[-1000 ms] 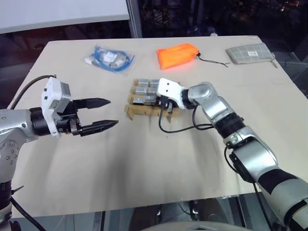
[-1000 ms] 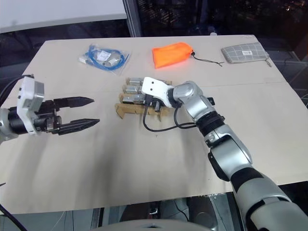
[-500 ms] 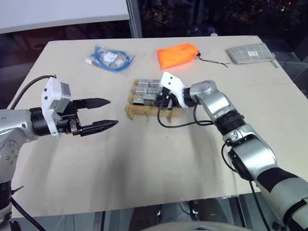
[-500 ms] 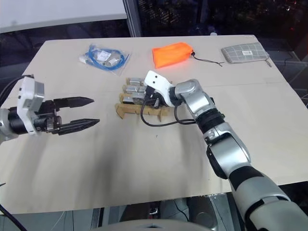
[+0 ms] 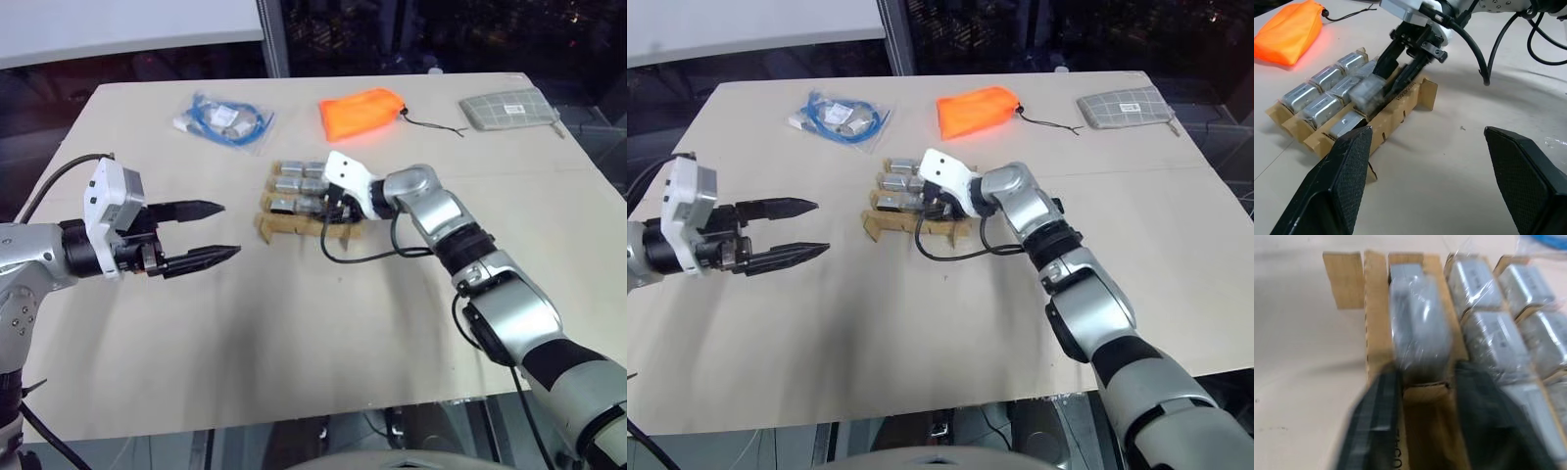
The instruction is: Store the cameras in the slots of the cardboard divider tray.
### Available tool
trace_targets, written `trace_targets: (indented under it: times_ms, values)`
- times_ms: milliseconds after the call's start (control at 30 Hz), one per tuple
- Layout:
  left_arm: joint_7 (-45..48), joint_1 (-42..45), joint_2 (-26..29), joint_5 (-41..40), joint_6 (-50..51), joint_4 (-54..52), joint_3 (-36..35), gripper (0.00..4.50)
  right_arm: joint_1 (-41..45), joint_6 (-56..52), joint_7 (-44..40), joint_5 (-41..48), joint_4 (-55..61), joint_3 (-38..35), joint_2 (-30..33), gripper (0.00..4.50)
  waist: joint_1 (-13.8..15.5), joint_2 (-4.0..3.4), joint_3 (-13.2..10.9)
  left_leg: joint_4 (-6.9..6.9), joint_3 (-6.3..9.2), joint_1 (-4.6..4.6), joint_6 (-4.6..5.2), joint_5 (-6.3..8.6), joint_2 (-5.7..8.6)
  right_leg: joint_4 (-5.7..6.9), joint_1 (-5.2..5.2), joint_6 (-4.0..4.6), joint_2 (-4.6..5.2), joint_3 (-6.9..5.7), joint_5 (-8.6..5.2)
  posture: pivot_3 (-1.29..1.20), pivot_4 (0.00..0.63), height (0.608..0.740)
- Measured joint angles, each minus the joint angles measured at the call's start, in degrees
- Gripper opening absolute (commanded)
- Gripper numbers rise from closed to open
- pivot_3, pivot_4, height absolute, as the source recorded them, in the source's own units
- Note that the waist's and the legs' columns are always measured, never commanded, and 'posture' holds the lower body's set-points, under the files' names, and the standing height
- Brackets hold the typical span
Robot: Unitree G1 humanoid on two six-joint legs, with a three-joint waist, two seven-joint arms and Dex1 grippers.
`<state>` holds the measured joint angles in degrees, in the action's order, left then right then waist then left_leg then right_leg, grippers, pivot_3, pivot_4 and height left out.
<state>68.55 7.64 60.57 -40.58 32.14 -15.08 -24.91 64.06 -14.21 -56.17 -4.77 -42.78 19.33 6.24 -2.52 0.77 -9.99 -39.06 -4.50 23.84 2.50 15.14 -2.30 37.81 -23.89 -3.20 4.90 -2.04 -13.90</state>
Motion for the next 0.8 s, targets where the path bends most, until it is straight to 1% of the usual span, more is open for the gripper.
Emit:
trace_targets:
  times_ms: [67,100,333,467,533,567,633,667,733,800]
  values:
    - [0.0,0.0,0.1,0.0,0.0,0.0,0.0,3.78,0.0,0.0,-0.6,0.0,0.1,0.1,0.1,4.36,0.0,0.0,0.0,0.0,0.0,0.0,0.0,0.0,0.0,-0.02,0.01,0.0,0.0,0.0,0.0,0.0,0.15,0.74]
    - [0.0,0.0,0.1,0.0,0.0,0.0,0.0,3.78,0.0,0.0,-0.9,0.1,0.1,0.3,0.1,4.48,0.0,0.0,0.0,0.0,0.0,0.0,0.0,0.0,0.0,-0.02,0.01,0.0,0.0,0.0,0.0,0.0,0.15,0.74]
    - [0.0,0.7,0.2,0.0,0.0,0.0,0.0,3.78,0.0,-0.8,0.5,0.6,0.5,-0.3,0.2,4.48,0.1,0.0,0.0,0.0,0.03,0.0,0.0,0.0,0.0,0.05,0.0,0.0,0.01,-0.02,0.0,0.0,0.15,0.74]
    - [0.0,0.8,0.2,0.0,0.0,0.1,0.1,3.78,-0.2,-2.0,0.2,2.0,5.5,-2.4,3.1,4.48,0.3,0.01,0.0,0.0,0.05,0.04,0.0,0.0,-0.01,-0.02,0.01,0.0,0.04,-0.03,0.0,0.0,0.15,0.74]
    - [0.0,1.0,0.2,0.0,0.0,0.1,0.2,3.78,-1.2,-3.2,-0.7,3.2,11.3,-4.0,6.4,4.48,0.4,0.03,0.0,0.0,0.07,0.04,0.01,0.01,0.0,-0.1,0.03,0.0,0.04,-0.04,0.0,0.0,0.15,0.74]
    - [0.1,1.2,0.1,0.0,0.0,0.1,0.3,3.78,-3.1,-4.6,-1.3,4.2,15.7,-4.9,8.5,4.48,0.6,0.05,0.0,0.03,0.07,0.05,0.02,0.01,0.0,-0.16,0.05,0.0,0.04,-0.05,0.0,0.0,0.15,0.74]
    - [0.3,1.3,0.1,0.0,0.0,0.1,0.5,3.78,-8.5,-8.3,-3.2,6.7,24.3,-6.7,12.6,4.48,0.8,0.05,0.0,0.06,0.1,0.08,0.03,0.02,0.0,-0.23,0.07,-0.01,0.06,-0.09,0.0,0.0,0.15,0.74]
    - [0.4,1.6,0.1,0.0,-0.1,0.3,0.8,3.78,-12.7,-11.3,-3.9,8.4,29.6,-7.9,15.4,4.48,0.9,0.05,0.0,0.08,0.09,0.11,0.03,0.02,0.0,-0.25,0.06,-0.01,0.06,-0.1,0.0,0.0,0.15,0.74]
    - [0.4,2.2,0.1,0.0,-0.1,0.5,1.0,3.78,-15.2,-13.7,-3.9,9.5,32.7,-8.8,16.9,4.48,0.7,0.05,0.0,0.07,0.05,0.11,0.02,0.01,0.04,-0.21,0.02,-0.01,0.04,-0.08,0.0,0.0,0.15,0.74]
    - [0.4,4.8,-0.2,-0.1,-0.3,0.6,2.2,3.78,-18.4,-16.4,-1.4,10.8,37.3,-11.4,18.5,4.48,0.6,0.07,0.0,0.07,0.05,0.07,0.01,0.01,0.02,-0.16,0.03,-0.01,0.0,-0.07,0.0,0.0,0.15,0.74]
